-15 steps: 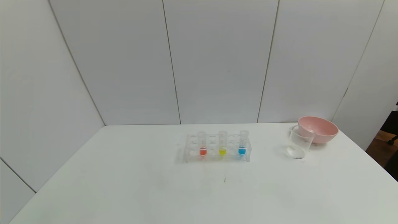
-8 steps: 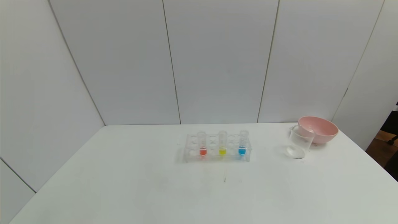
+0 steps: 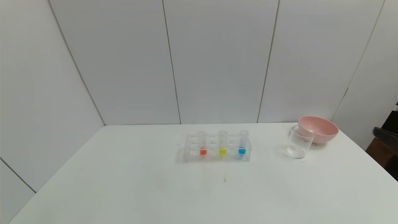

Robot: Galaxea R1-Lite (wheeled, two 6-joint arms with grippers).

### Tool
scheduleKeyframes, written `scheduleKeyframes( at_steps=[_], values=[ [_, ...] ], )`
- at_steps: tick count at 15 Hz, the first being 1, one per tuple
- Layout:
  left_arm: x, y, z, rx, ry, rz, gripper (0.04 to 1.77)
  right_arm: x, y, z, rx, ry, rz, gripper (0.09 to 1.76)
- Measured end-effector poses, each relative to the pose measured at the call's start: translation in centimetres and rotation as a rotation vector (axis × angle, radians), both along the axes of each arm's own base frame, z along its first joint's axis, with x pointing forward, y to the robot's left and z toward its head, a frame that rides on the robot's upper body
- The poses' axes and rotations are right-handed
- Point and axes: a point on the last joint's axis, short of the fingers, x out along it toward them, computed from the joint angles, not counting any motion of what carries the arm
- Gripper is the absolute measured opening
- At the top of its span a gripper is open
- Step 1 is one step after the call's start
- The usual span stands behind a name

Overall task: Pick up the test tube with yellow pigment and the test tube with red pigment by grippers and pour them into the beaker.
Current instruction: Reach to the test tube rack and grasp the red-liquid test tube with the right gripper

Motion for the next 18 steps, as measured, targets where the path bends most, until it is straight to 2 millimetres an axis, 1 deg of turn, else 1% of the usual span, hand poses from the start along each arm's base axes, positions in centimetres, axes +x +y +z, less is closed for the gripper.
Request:
scheduleKeyframes(
  at_steps=[3,5,8,11,13,15,18],
  values=[
    [0.0,0.0,0.0,0.0,0.0,0.0,1.72,1.7,3.0,-0.6,-0.016,0.024,0.025,1.71],
    [0.0,0.0,0.0,0.0,0.0,0.0,1.72,2.5,4.5,-1.3,-0.026,0.059,0.057,1.71],
    [0.0,0.0,0.0,0.0,0.0,0.0,1.72,3.0,6.7,-2.5,-0.03,0.11,0.084,1.71],
    [0.0,0.0,0.0,0.0,0.0,0.0,1.72,3.6,8.9,-3.3,0.002,0.127,0.136,1.71],
    [0.0,0.0,0.0,0.0,0.0,0.0,1.72,4.1,10.4,-4.2,0.012,0.148,0.155,1.71],
    [0.0,0.0,0.0,0.0,0.0,0.0,1.72,4.8,12.2,-5.2,0.014,0.151,0.15,1.71],
    [0.0,0.0,0.0,0.0,0.0,0.0,1.72,5.7,15.4,-6.7,0.035,0.108,0.123,1.71]
  ],
)
